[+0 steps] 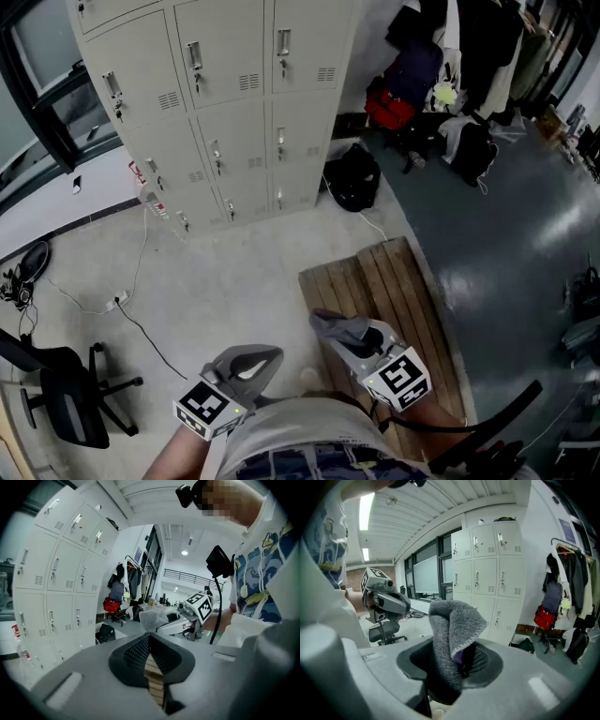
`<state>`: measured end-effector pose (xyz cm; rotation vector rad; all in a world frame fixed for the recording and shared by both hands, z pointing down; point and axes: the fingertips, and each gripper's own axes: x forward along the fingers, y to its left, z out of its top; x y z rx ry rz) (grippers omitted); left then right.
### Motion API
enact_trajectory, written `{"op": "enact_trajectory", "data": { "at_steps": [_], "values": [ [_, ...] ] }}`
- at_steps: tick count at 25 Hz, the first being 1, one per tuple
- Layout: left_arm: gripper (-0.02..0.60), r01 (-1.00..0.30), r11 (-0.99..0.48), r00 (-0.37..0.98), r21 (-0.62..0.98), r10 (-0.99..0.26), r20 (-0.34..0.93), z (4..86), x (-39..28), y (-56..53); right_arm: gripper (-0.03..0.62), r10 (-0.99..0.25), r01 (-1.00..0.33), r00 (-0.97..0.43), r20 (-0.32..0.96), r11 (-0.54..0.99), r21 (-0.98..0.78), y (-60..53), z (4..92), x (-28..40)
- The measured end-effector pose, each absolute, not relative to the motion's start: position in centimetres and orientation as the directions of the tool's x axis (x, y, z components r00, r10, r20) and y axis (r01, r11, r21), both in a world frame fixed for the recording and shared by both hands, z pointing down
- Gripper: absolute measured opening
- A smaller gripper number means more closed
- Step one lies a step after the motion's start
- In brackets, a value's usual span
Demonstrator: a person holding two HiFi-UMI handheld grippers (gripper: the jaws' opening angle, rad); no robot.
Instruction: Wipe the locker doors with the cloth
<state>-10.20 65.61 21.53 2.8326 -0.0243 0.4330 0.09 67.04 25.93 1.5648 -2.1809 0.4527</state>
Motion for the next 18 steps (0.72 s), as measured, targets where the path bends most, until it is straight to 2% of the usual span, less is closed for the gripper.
{"op": "enact_trajectory", "data": {
  "at_steps": [6,12,18],
  "values": [
    [0.003,-0.084,-0.961,0.958,0.265,-0.005,0.286,21.9,-4.7,62.7,0.149,-0.799,-0.922,-0.34,0.496,0.388,-0.008,62.9,26.8,4.1],
    [0.003,-0.107,-0.952,0.954,0.287,-0.017,0.3,23.4,-3.9,55.7,0.15,-0.754,-0.896,-0.361,0.548,0.444,0.02,54.2,29.1,5.6],
    [0.003,-0.091,-0.965,0.957,0.245,-0.017,0.288,22.3,-4.3,44.5,0.151,-0.746,-0.855,-0.269,0.61,0.476,0.206,40.3,28.3,7.5]
  ]
}}
